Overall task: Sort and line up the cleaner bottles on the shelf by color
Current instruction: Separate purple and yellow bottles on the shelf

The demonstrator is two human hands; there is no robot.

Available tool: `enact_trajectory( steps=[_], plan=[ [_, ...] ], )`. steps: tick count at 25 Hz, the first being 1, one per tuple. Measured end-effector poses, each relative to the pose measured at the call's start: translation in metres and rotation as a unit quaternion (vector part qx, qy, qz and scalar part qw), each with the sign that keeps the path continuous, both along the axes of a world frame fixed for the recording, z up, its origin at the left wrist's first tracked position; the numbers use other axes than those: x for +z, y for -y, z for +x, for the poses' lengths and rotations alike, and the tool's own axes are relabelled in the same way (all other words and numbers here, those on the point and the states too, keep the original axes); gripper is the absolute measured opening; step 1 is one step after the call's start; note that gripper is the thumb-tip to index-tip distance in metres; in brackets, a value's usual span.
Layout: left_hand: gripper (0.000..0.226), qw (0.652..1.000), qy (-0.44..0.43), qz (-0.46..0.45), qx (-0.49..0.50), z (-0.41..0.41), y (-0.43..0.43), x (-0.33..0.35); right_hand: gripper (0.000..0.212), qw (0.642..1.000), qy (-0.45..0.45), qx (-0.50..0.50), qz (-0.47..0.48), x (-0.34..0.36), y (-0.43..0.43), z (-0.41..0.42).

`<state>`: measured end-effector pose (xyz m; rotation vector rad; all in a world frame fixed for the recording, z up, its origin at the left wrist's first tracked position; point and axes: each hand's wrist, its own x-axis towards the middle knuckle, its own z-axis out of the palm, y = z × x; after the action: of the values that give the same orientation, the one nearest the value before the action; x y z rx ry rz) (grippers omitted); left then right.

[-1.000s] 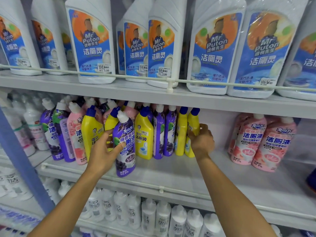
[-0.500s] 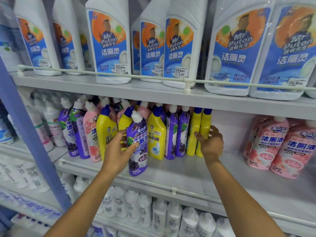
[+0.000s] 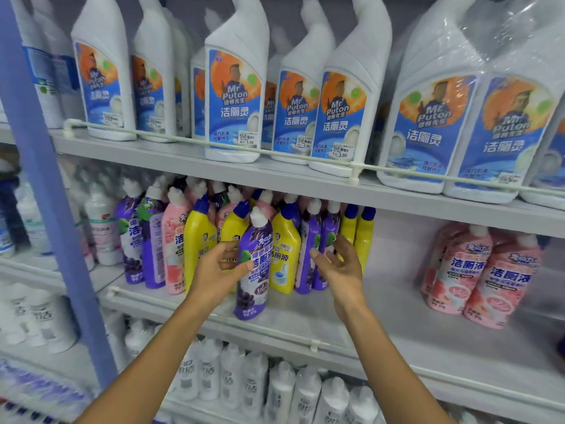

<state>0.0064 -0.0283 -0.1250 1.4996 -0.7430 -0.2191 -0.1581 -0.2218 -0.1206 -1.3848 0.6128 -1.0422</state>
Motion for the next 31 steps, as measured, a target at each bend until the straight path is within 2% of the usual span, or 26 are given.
enact_trajectory(
  steps=[2, 4, 7, 9, 12, 15, 18, 24, 27, 31],
  plan=[
    [0.038, 1.000, -0.011, -0.026, 0.010, 0.005, -0.013, 0.004, 0.088, 0.997, -0.003, 0.075, -0.013, 0.005, -0.032, 0.020],
    [0.034, 0.995, -0.025, -0.065, 0.077, 0.016, -0.030, 0.012, 0.095, 0.991, -0.025, 0.124, -0.040, 0.008, -0.055, 0.041],
    [0.027, 0.965, -0.028, -0.140, 0.221, 0.049, -0.061, 0.022, 0.102, 0.986, -0.065, 0.143, -0.060, 0.004, -0.075, 0.070],
    [0.028, 0.954, -0.038, -0.149, 0.259, 0.074, -0.074, 0.028, 0.101, 0.986, -0.084, 0.120, -0.081, -0.005, -0.079, 0.082],
    [0.036, 0.956, -0.022, -0.097, 0.277, 0.109, -0.078, 0.037, 0.094, 0.984, -0.097, 0.099, -0.109, -0.007, -0.079, 0.087],
    [0.047, 0.957, -0.007, -0.023, 0.291, 0.135, -0.073, 0.037, 0.105, 0.982, -0.101, 0.099, -0.128, -0.009, -0.077, 0.085],
    [0.053, 0.947, 0.039, 0.034, 0.317, 0.143, -0.070, 0.037, 0.103, 0.980, -0.109, 0.080, -0.147, -0.012, -0.076, 0.089],
    [0.039, 0.941, 0.117, 0.130, 0.290, 0.163, -0.075, 0.020, 0.095, 0.975, -0.114, 0.028, -0.188, -0.011, -0.075, 0.098],
    [0.043, 0.944, 0.105, 0.141, 0.281, 0.160, -0.076, 0.014, 0.097, 0.974, -0.118, 0.022, -0.193, -0.012, -0.075, 0.096],
    [0.040, 0.950, 0.118, 0.074, 0.281, 0.134, -0.092, 0.017, 0.104, 0.970, -0.130, 0.010, -0.207, -0.013, -0.072, 0.089]
  ],
)
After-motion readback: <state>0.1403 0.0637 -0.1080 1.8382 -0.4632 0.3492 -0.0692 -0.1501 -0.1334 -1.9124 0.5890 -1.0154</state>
